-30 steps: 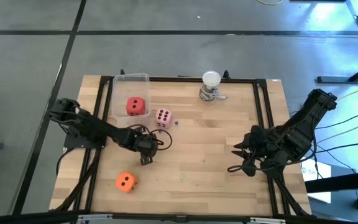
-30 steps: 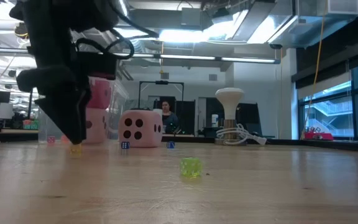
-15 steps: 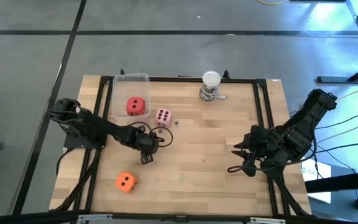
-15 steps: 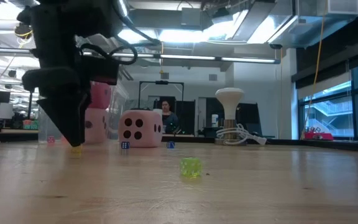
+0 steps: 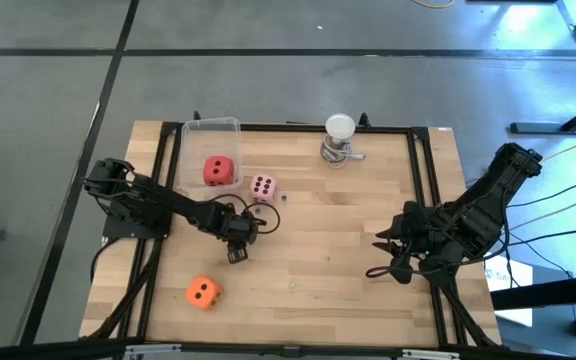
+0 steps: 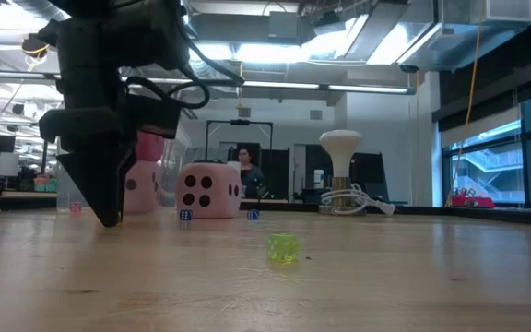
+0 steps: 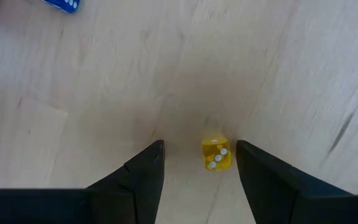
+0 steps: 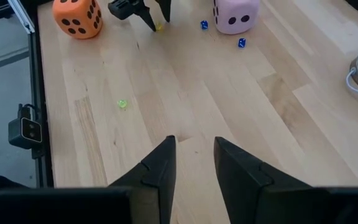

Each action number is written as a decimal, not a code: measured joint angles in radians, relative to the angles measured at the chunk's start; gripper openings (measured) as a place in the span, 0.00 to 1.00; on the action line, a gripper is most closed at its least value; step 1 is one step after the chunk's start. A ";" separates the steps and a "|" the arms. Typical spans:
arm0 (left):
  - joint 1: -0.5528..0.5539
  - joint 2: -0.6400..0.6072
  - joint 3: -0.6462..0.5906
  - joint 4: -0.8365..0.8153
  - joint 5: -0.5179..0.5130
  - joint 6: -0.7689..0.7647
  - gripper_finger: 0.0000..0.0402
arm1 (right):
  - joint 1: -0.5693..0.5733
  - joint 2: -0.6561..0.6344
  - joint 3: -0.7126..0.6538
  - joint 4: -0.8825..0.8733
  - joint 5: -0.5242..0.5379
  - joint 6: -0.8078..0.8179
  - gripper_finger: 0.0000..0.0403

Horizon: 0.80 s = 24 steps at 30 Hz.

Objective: Pick & Place Dice
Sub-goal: Put the small yellow dice into the transparent bin

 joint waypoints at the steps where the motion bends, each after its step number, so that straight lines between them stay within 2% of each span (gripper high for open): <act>1: 0.000 0.000 0.000 -0.001 0.005 0.000 0.48 | 0.000 0.000 0.000 0.000 0.000 -0.001 0.27; 6: 0.000 0.000 0.000 -0.002 0.020 -0.017 0.47 | 0.000 0.000 0.000 0.000 0.000 -0.009 0.27; 9: 0.000 0.000 -0.001 -0.003 0.026 -0.022 0.43 | 0.000 0.000 0.000 0.000 0.000 -0.019 0.27; 15: 0.000 0.001 -0.001 0.002 0.042 -0.027 0.26 | 0.000 0.000 0.000 0.000 0.000 -0.020 0.27; 20: 0.001 0.000 -0.002 0.003 0.074 -0.027 0.06 | 0.000 0.000 0.000 0.000 0.000 -0.020 0.27; 24: 0.001 0.000 -0.002 0.009 0.088 -0.046 0.03 | 0.000 0.000 0.000 0.000 0.000 -0.020 0.27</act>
